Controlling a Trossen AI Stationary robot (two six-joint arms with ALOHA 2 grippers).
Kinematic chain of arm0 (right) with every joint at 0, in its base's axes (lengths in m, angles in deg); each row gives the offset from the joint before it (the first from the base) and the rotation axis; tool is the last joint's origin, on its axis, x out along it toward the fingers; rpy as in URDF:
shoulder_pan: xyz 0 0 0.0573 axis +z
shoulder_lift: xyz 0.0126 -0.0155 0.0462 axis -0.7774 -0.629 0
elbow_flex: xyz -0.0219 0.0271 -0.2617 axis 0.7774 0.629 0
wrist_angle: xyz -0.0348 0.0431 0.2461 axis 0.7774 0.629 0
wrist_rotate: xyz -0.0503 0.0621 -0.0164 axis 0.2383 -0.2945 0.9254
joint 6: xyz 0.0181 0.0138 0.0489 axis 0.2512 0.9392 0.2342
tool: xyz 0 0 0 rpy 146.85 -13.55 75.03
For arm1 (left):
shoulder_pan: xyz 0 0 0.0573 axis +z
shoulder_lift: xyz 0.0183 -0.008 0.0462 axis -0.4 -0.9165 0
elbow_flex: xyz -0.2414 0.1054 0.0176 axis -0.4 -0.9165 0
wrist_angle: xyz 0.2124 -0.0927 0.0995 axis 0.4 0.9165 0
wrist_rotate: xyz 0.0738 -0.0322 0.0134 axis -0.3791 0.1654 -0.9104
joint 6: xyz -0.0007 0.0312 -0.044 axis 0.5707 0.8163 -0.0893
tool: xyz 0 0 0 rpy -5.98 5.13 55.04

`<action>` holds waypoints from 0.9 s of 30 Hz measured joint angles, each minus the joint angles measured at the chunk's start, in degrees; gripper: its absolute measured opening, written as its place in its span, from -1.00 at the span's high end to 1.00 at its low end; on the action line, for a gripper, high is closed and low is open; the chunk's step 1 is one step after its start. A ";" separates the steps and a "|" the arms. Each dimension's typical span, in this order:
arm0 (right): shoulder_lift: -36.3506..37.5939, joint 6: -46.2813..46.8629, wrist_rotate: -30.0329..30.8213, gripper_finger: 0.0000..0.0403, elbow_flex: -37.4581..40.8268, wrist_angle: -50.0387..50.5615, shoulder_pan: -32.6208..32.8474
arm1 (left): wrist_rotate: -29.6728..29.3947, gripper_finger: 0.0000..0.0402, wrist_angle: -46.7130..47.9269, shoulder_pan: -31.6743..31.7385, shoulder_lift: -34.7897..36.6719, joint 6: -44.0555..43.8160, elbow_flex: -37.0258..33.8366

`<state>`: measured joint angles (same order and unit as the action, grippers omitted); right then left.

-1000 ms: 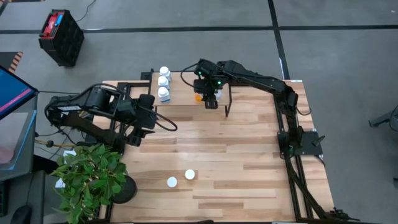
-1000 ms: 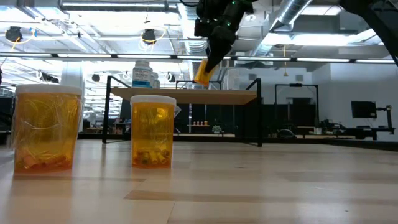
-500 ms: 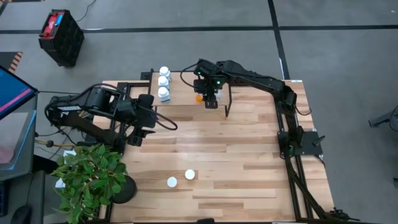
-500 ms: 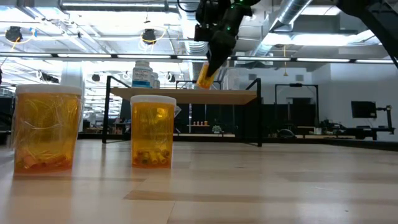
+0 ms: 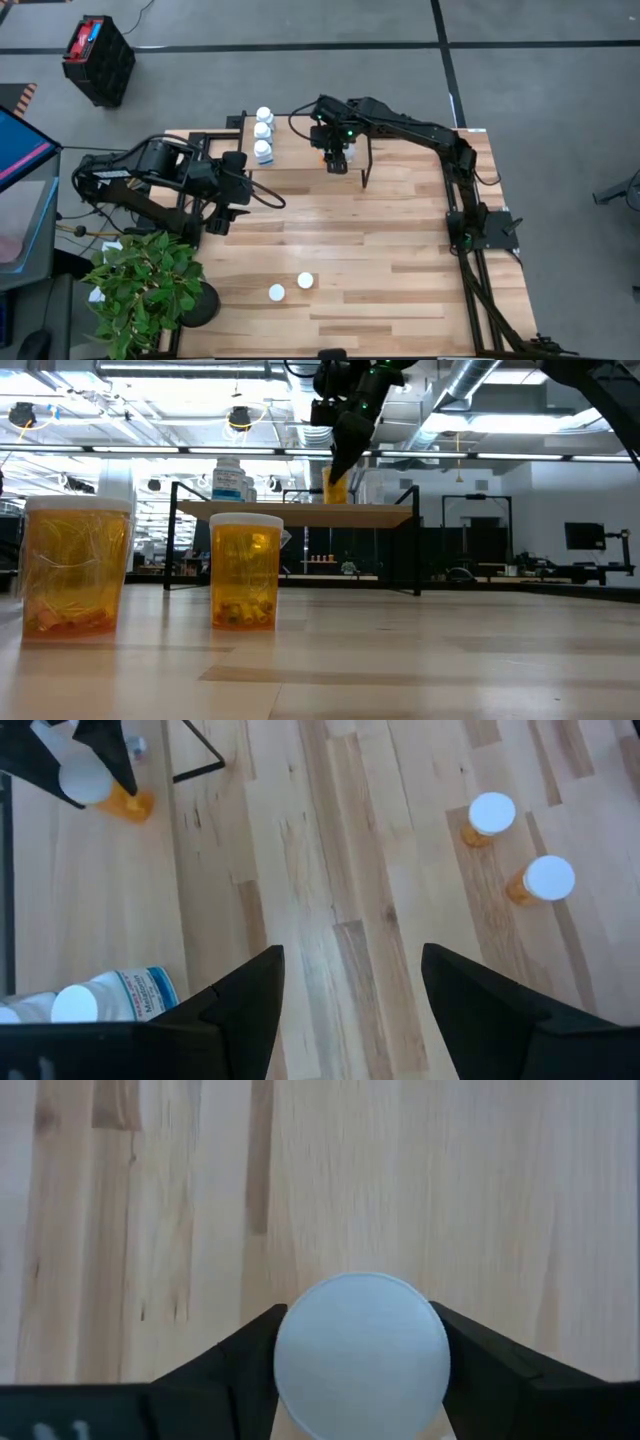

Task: Pick and place medicine bottles onto shelf by color
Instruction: Put the right orange pill bottle on the shelf

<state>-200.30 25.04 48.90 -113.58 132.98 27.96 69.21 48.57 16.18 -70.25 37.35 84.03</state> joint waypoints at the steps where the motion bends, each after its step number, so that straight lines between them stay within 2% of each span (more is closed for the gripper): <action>1: -0.04 0.11 0.01 -0.24 -0.41 0.29 -0.17 | -0.01 -0.12 0.00 -0.01 0.00 0.00 0.00; 11: 0.07 0.55 0.25 -0.24 -4.50 0.04 -0.33 | -0.02 -0.12 0.00 0.00 0.00 0.00 0.00; 27: 0.07 0.12 0.25 -0.24 -4.78 0.10 -0.20 | 0.23 -0.12 0.07 -0.01 0.00 -0.70 0.00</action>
<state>-200.22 25.16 49.16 -118.36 133.09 27.76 69.44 48.63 16.17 -70.25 36.65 84.03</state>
